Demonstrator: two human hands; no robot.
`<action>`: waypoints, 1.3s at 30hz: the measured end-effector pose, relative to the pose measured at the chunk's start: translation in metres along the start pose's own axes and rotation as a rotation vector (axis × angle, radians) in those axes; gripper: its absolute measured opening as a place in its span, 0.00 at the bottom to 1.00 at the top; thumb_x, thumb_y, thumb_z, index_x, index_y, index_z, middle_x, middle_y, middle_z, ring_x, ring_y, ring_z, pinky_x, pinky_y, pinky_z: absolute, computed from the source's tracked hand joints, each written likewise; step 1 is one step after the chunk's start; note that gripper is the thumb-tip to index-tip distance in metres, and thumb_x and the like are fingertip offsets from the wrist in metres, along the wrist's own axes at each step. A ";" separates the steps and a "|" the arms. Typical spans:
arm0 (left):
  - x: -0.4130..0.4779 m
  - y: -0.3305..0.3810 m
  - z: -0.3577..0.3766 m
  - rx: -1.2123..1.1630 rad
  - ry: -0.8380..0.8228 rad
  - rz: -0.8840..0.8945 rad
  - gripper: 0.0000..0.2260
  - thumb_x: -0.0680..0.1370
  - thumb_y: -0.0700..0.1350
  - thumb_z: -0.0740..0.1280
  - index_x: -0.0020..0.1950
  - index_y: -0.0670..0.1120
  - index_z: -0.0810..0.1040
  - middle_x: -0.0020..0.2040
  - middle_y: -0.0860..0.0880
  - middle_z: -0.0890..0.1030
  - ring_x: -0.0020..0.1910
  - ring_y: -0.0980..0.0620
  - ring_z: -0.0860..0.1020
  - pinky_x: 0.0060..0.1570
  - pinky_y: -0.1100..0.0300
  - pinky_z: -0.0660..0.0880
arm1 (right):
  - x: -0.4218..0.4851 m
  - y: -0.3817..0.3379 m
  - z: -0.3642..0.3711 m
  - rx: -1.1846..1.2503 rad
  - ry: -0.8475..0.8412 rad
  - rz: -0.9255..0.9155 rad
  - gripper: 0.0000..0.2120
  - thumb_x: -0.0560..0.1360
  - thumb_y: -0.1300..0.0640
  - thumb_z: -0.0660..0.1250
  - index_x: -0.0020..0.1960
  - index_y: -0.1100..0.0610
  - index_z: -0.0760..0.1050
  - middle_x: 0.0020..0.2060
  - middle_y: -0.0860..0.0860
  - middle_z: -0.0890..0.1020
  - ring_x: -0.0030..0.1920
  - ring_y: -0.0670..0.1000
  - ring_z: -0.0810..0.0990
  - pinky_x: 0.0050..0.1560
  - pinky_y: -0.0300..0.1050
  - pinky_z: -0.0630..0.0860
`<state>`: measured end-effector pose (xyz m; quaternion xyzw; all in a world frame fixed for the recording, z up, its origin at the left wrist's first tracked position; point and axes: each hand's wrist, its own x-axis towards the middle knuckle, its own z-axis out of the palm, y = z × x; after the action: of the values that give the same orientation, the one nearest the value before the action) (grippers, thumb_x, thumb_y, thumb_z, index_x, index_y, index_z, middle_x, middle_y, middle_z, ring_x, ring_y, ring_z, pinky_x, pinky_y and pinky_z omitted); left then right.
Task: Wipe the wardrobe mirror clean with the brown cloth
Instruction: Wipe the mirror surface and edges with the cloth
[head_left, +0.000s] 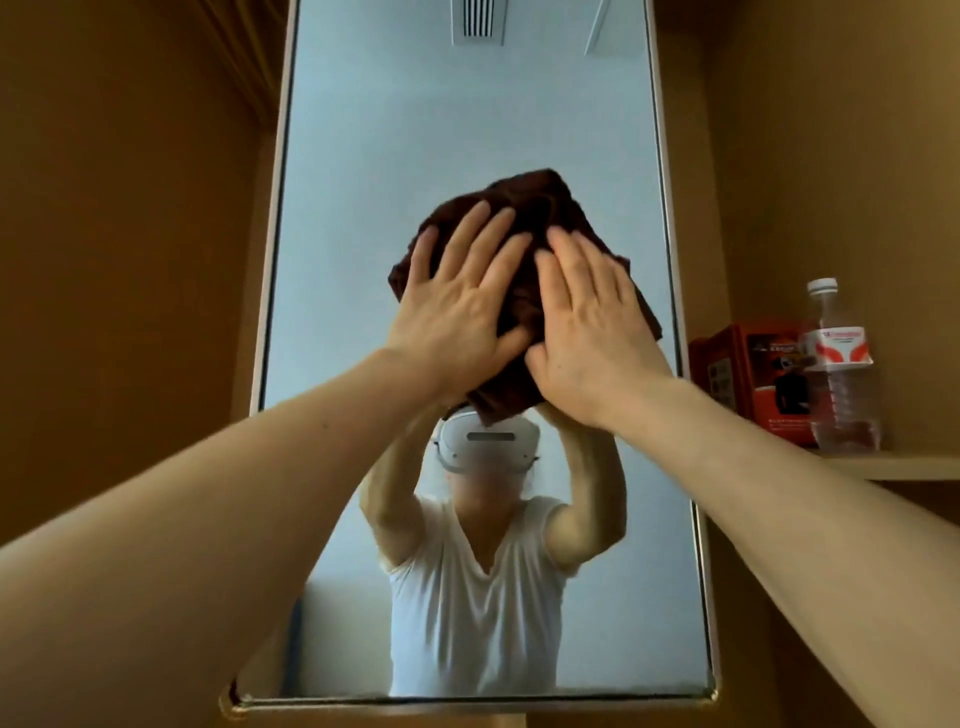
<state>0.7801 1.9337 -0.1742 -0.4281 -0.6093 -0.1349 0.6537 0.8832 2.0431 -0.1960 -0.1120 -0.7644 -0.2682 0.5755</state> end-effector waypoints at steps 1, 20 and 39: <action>0.003 -0.001 0.001 -0.011 0.013 -0.016 0.32 0.75 0.60 0.57 0.76 0.47 0.60 0.77 0.47 0.57 0.77 0.47 0.50 0.72 0.43 0.45 | 0.005 0.001 0.000 0.016 0.011 -0.009 0.35 0.73 0.52 0.55 0.76 0.63 0.49 0.76 0.60 0.50 0.75 0.58 0.47 0.74 0.54 0.45; -0.159 0.049 0.008 -0.037 -0.035 0.058 0.32 0.73 0.60 0.59 0.72 0.45 0.64 0.73 0.44 0.66 0.74 0.45 0.58 0.68 0.40 0.57 | -0.142 -0.025 0.029 0.243 0.038 -0.321 0.32 0.68 0.52 0.60 0.70 0.61 0.61 0.71 0.57 0.64 0.71 0.57 0.62 0.68 0.57 0.61; -0.149 0.030 0.006 -0.066 -0.015 0.053 0.35 0.69 0.58 0.63 0.73 0.45 0.65 0.75 0.44 0.63 0.76 0.45 0.56 0.69 0.39 0.56 | -0.128 -0.056 0.037 0.300 0.211 -0.137 0.29 0.70 0.52 0.59 0.69 0.61 0.64 0.71 0.56 0.65 0.71 0.58 0.63 0.67 0.59 0.62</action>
<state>0.7635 1.9047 -0.3222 -0.4664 -0.5977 -0.1343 0.6380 0.8655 2.0342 -0.3389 0.0558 -0.7371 -0.2000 0.6431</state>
